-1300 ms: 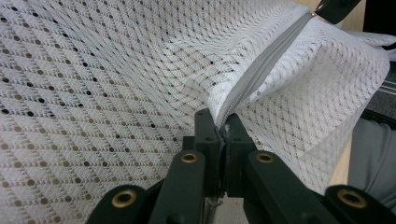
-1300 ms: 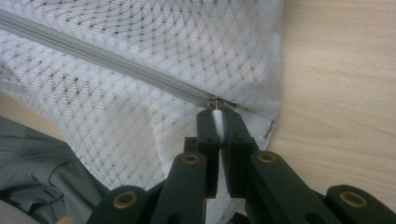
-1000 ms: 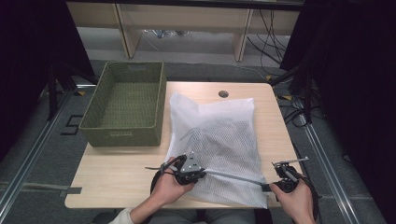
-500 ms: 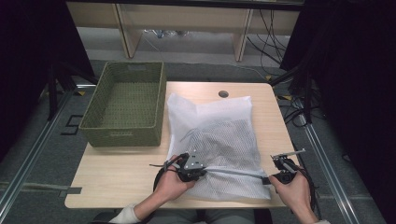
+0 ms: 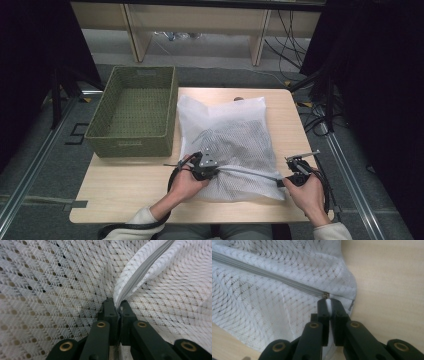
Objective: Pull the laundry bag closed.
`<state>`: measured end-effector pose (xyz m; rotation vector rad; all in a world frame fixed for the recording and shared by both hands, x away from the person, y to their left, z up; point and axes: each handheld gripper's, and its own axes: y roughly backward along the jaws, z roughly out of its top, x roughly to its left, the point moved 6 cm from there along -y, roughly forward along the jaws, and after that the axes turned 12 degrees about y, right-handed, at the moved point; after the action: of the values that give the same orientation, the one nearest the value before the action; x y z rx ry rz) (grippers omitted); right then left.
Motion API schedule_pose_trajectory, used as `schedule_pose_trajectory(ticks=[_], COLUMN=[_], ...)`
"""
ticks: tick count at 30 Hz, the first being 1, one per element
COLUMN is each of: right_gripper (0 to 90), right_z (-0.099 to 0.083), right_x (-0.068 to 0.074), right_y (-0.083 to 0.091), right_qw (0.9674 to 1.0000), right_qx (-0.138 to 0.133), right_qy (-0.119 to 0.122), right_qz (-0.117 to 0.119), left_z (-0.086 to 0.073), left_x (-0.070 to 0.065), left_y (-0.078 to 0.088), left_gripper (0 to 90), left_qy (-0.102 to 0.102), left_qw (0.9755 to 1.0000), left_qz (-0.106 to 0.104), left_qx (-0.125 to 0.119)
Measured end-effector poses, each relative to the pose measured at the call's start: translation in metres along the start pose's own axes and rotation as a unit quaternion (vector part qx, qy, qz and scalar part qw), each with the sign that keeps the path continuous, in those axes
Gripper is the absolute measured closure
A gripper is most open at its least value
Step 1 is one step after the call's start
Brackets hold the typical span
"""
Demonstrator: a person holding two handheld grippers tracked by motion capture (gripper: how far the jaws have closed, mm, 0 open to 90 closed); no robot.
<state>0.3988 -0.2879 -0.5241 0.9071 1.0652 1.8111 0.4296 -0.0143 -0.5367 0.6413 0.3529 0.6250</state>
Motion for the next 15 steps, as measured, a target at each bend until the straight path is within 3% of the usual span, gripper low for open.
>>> schedule_pose_trajectory(ticks=[1, 2, 3, 4, 5, 6, 10, 11, 12, 14, 15], right_gripper=[87.8, 87.8, 87.8, 87.7, 87.7, 87.6, 86.5, 86.1, 85.4, 82.3, 82.0], right_z=[0.001, 0.003, 0.001, 0.003, 0.001, -0.001, -0.002, -0.006, -0.007, -0.006, -0.007], right_x=[0.002, -0.001, 0.005, 0.002, 0.002, 0.006, 0.005, 0.009, 0.006, 0.007, 0.011], right_y=[0.000, -0.002, 0.001, -0.001, -0.001, 0.002, 0.002, 0.005, 0.005, 0.006, 0.009], right_qw=[1.0000, 0.9997, 0.9999, 0.9997, 0.9997, 1.0000, 0.9991, 0.9999, 0.9996, 0.9996, 0.9999], right_qx=[0.000, -0.014, 0.003, -0.015, -0.011, -0.001, -0.030, -0.006, -0.010, -0.021, -0.010], right_qy=[-0.008, 0.020, -0.010, 0.017, 0.021, 0.000, 0.031, 0.006, 0.025, 0.016, 0.002], right_qz=[-0.001, -0.001, 0.008, 0.003, 0.004, 0.005, 0.004, 0.008, 0.010, 0.004, 0.011], left_z=[0.000, 0.000, 0.000, -0.001, -0.001, -0.002, -0.004, -0.004, -0.005, -0.005, -0.005], left_x=[0.003, 0.002, 0.002, 0.002, 0.002, 0.000, -0.005, -0.005, -0.007, -0.009, -0.010], left_y=[0.000, 0.001, 0.001, 0.002, 0.003, 0.004, 0.006, 0.007, 0.008, 0.011, 0.013], left_gripper=[86.9, 86.9, 86.9, 86.7, 86.6, 86.4, 77.8, 75.4, 74.1, 69.2, 67.4], left_qy=[-0.005, 0.002, 0.002, 0.001, -0.009, -0.006, -0.018, -0.022, -0.016, -0.024, -0.025], left_qw=[1.0000, 1.0000, 1.0000, 1.0000, 1.0000, 1.0000, 0.9998, 0.9997, 0.9998, 0.9996, 0.9995], left_qz=[0.007, 0.002, 0.002, 0.002, 0.000, 0.003, -0.006, -0.005, -0.011, -0.014, -0.017], left_qx=[0.001, -0.001, -0.002, 0.000, 0.001, 0.003, 0.006, 0.009, 0.007, 0.008, 0.007])
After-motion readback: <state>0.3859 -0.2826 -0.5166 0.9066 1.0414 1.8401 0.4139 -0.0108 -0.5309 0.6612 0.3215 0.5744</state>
